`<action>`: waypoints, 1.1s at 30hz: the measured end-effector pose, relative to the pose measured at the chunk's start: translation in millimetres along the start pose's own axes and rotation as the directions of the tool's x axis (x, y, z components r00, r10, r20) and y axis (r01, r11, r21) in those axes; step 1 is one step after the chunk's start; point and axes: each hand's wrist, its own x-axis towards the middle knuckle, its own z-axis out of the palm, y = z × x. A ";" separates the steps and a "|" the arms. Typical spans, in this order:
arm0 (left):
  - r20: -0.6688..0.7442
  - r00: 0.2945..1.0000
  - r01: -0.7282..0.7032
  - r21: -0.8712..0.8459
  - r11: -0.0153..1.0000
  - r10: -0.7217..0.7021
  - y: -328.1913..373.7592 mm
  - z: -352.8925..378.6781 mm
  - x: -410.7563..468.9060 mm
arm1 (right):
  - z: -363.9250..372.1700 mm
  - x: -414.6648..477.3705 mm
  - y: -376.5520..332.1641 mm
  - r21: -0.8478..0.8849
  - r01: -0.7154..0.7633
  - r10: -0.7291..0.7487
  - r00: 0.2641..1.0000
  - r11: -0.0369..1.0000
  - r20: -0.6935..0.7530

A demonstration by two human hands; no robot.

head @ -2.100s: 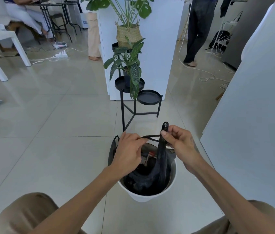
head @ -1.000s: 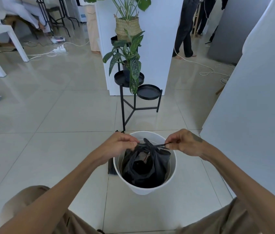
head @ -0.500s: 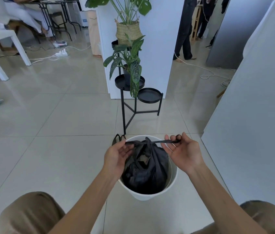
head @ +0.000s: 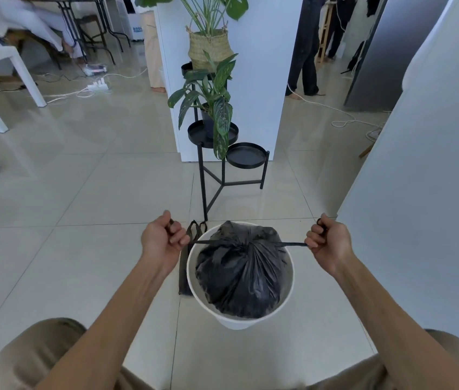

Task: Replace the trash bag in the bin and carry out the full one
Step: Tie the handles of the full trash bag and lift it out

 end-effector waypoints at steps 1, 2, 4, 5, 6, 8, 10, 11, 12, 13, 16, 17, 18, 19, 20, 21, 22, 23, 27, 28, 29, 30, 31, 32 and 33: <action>-0.016 1.000 -0.024 0.033 0.999 0.024 2.3 -1.8 1.7 | -2.3 0.9 -0.6 -0.024 0.012 -0.012 1.000 1.000 -0.008; -0.032 0.998 -0.044 0.063 0.997 0.046 4.5 -3.5 2.8 | -4.4 1.3 -1.4 -0.044 0.024 -0.025 1.000 0.999 -0.014; -0.054 0.995 -0.077 0.122 0.990 0.084 9.3 -6.8 5.5 | -8.4 1.7 -3.4 -0.075 0.043 -0.045 0.999 0.996 -0.024; -0.062 0.993 -0.088 0.152 0.984 0.098 11.1 -8.5 6.7 | -11.0 1.9 -4.3 -0.089 0.050 -0.053 0.998 0.995 -0.033; -0.072 0.992 -0.094 0.184 0.979 0.109 12.8 -9.8 7.8 | -13.7 2.2 -4.8 -0.104 0.058 -0.062 0.997 0.993 -0.045; -0.084 0.989 -0.101 0.246 0.964 0.125 13.5 -11.7 8.5 | -16.8 4.1 -4.2 -0.134 0.073 -0.082 0.995 0.988 -0.063; -0.069 0.983 -0.134 0.357 0.924 0.169 11.0 -11.3 6.8 | -17.2 6.1 -1.8 -0.191 0.093 -0.114 0.988 0.977 -0.105; -0.041 0.976 -0.173 0.447 0.878 0.213 9.7 -10.3 6.4 | -15.9 7.5 -1.6 -0.253 0.105 -0.141 0.981 0.962 -0.130; 0.010 0.965 -0.223 0.554 0.802 0.262 7.9 -10.0 5.2 | -14.1 7.5 -1.3 -0.355 0.115 -0.175 0.974 0.928 -0.142; 0.080 0.948 -0.280 0.672 0.686 0.309 6.6 -9.8 3.8 | -10.5 6.2 -1.5 -0.484 0.126 -0.211 0.969 0.866 -0.126; 0.355 0.867 -0.435 0.882 0.181 0.350 4.4 -10.5 -2.4 | 3.9 -3.8 -0.9 -0.835 0.202 -0.171 0.976 0.511 0.132; 0.451 0.839 -0.480 0.877 0.023 0.304 2.1 -8.1 -5.7 | 9.4 -10.2 -1.3 -0.906 0.271 -0.120 0.962 0.325 0.245; 0.537 0.810 -0.523 0.844 -0.123 0.235 -0.3 -5.3 -10.0 | 17.0 -15.1 0.0 -0.930 0.351 -0.050 0.936 0.106 0.347; 0.604 0.783 -0.560 0.788 -0.255 0.147 -3.8 -1.0 -14.2 | 25.6 -20.8 0.6 -0.906 0.404 0.031 0.915 -0.124 0.403; 0.643 0.764 -0.581 0.724 -0.371 0.060 -7.9 4.8 -19.4 | 31.4 -25.5 -0.7 -0.846 0.426 0.089 0.903 -0.321 0.421; 0.648 0.761 -0.579 0.677 -0.454 -0.004 -7.1 7.5 -20.7 | 39.7 -26.0 -2.1 -0.782 0.443 0.133 0.892 -0.438 0.431; 0.641 0.766 -0.575 0.646 -0.502 -0.053 -4.9 13.3 -23.9 | 42.7 -28.3 -7.4 -0.752 0.471 0.155 0.877 -0.460 0.455; 0.638 0.766 -0.581 0.632 -0.514 -0.082 0.4 18.1 -25.8 | 44.7 -29.8 -14.2 -0.749 0.510 0.167 0.856 -0.423 0.489; 0.731 0.679 -0.696 0.608 -0.382 -0.075 13.4 53.2 -38.2 | 35.4 -49.7 -61.2 -0.787 0.595 0.017 0.799 -0.160 0.601; 0.756 0.653 -0.722 0.603 -0.339 -0.048 11.0 65.3 -44.1 | 31.2 -59.1 -74.6 -0.792 0.598 -0.032 0.795 -0.120 0.605; 0.774 0.632 -0.741 0.597 -0.307 -0.019 6.7 77.7 -50.7 | 26.4 -69.0 -87.7 -0.800 0.593 -0.080 0.796 -0.090 0.600; 0.791 0.612 -0.757 0.589 -0.284 0.008 0.3 90.7 -58.2 | 20.6 -80.1 -101.1 -0.810 0.582 -0.131 0.799 -0.075 0.587; 0.805 0.593 -0.773 0.579 -0.260 0.030 -7.9 103.7 -65.8 | 13.1 -89.9 -114.3 -0.820 0.569 -0.180 0.802 -0.059 0.569; 0.817 0.574 -0.791 0.568 -0.229 0.044 -19.6 116.6 -72.2 | 3.0 -99.0 -127.1 -0.837 0.546 -0.225 0.812 -0.031 0.538; 0.827 0.559 -0.806 0.558 -0.200 0.056 -32.9 128.0 -78.4 | -9.3 -105.1 -137.8 -0.857 0.515 -0.257 0.831 0.018 0.493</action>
